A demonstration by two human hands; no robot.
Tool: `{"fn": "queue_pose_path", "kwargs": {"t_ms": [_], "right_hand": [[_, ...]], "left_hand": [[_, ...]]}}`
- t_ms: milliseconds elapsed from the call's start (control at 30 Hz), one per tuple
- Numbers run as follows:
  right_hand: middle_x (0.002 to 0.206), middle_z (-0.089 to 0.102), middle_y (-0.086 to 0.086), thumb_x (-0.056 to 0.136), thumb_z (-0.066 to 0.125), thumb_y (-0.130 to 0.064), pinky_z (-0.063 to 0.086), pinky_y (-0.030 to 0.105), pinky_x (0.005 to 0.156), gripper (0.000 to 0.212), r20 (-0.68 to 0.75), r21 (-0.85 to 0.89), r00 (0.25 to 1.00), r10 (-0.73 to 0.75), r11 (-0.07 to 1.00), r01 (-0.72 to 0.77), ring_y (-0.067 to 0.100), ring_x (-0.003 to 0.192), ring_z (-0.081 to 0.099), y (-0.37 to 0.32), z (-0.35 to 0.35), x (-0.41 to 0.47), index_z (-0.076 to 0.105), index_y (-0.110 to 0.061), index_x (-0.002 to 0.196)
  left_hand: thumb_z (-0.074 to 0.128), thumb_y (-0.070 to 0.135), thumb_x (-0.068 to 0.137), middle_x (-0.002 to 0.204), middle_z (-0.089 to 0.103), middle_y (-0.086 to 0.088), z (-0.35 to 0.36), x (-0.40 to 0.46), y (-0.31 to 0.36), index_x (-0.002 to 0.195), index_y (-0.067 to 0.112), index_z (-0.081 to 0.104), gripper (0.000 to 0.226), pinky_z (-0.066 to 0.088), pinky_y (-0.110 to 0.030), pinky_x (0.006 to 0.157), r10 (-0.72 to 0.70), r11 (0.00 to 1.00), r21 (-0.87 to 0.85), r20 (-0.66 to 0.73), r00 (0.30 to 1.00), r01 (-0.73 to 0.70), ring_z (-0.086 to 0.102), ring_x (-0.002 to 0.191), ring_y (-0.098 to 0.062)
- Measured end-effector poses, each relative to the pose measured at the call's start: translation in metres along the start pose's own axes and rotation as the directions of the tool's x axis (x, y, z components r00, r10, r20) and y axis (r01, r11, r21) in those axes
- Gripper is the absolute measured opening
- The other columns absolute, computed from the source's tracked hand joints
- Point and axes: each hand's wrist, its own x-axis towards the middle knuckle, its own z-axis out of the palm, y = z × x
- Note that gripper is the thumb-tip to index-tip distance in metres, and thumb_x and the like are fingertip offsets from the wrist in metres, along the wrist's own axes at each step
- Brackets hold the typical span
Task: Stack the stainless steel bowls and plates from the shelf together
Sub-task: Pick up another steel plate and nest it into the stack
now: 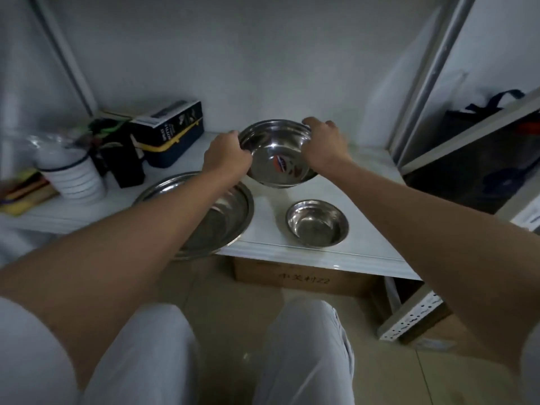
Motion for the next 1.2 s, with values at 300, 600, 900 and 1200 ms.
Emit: {"fn": "queue_pose_path", "kwargs": {"t_ms": [300, 600, 900, 1200], "right_hand": [[0.111, 0.065, 0.012, 0.085, 0.048, -0.016, 0.042, 0.029, 0.074, 0.035, 0.296, 0.178, 0.922, -0.25, 0.963, 0.203, 0.03, 0.101, 0.06, -0.116, 0.09, -0.014, 0.062, -0.016, 0.118], [0.121, 0.063, 0.013, 0.088, 0.047, -0.023, 0.045, 0.033, 0.079, 0.038, 0.522, 0.011, 0.829, -0.199, 0.974, 0.226, 0.03, 0.101, 0.058, -0.106, 0.138, -0.025, 0.06, -0.015, 0.123], [0.127, 0.061, 0.009, 0.089, 0.048, -0.02, 0.039, 0.029, 0.079, 0.039, 0.556, 0.009, 0.806, -0.203, 0.971, 0.238, 0.028, 0.114, 0.056, -0.1, 0.148, -0.024, 0.059, -0.017, 0.126], [0.113, 0.062, 0.011, 0.081, 0.047, -0.017, 0.049, 0.037, 0.084, 0.037, 0.411, 0.057, 0.882, -0.231, 0.972, 0.228, 0.032, 0.109, 0.056, -0.105, 0.125, -0.022, 0.061, -0.017, 0.116]], "left_hand": [[0.053, 0.014, 0.086, 0.082, 0.061, -0.014, -0.068, -0.008, -0.126, 0.081, 0.002, 0.063, 0.016, 0.04, -0.03, 0.065, -0.335, 0.928, 0.187, 0.029, 0.942, 0.324, 0.061, 0.084, -0.033], [0.052, 0.015, 0.087, 0.065, 0.048, -0.007, -0.044, -0.019, -0.159, 0.068, 0.001, 0.053, 0.024, 0.041, -0.032, 0.061, -0.33, 0.933, 0.217, 0.197, 0.923, 0.287, 0.06, 0.085, -0.036], [0.051, 0.015, 0.088, 0.063, 0.046, -0.003, -0.033, -0.018, -0.164, 0.059, 0.012, 0.044, 0.03, 0.04, -0.032, 0.067, -0.344, 0.926, 0.236, 0.211, 0.915, 0.294, 0.053, 0.076, -0.025], [0.053, 0.02, 0.081, 0.093, 0.066, -0.009, -0.034, -0.014, -0.143, 0.101, 0.01, 0.063, 0.024, 0.048, -0.033, 0.069, -0.22, 0.965, 0.177, 0.141, 0.965, 0.194, 0.061, 0.084, -0.026]]}}
